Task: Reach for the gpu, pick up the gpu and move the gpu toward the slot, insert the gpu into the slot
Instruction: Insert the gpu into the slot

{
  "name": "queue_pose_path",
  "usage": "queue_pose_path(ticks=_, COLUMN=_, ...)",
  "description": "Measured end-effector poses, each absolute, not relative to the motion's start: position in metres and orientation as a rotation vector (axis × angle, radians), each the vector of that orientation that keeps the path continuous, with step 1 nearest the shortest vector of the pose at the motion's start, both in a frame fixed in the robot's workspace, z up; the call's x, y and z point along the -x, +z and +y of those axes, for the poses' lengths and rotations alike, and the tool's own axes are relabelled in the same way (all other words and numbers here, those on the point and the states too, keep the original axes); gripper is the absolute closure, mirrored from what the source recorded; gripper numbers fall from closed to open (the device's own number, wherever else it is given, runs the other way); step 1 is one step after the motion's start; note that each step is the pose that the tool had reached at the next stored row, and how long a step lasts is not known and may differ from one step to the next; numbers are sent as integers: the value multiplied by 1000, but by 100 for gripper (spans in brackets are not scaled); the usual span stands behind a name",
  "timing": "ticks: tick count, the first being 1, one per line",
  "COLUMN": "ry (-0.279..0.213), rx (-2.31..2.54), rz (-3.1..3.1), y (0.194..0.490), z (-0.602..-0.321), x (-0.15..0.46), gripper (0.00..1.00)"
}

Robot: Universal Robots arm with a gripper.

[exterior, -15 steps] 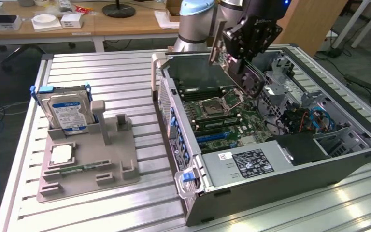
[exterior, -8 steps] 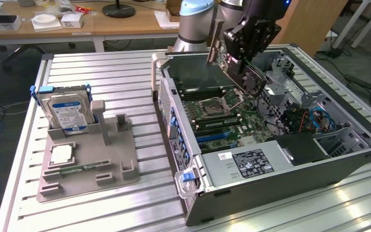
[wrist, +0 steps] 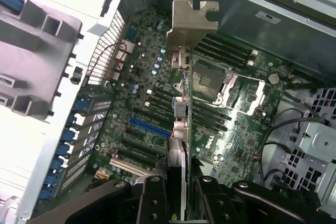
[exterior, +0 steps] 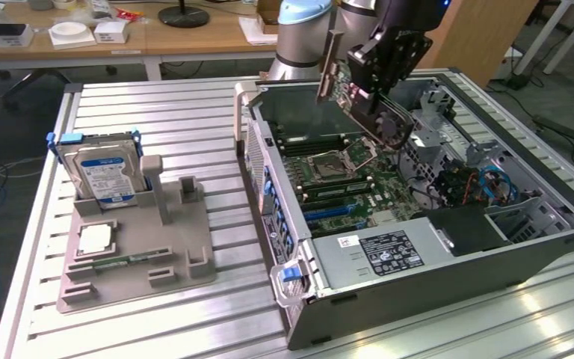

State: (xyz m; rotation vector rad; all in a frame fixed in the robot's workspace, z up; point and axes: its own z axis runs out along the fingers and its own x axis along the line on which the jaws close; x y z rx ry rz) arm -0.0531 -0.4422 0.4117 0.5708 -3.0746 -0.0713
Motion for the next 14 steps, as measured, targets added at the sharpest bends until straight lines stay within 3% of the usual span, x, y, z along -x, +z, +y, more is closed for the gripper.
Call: queue_pose_path(ticks=14, ry=-79, rx=-739, rz=-3037, y=412, z=-442, x=53, gripper=74)
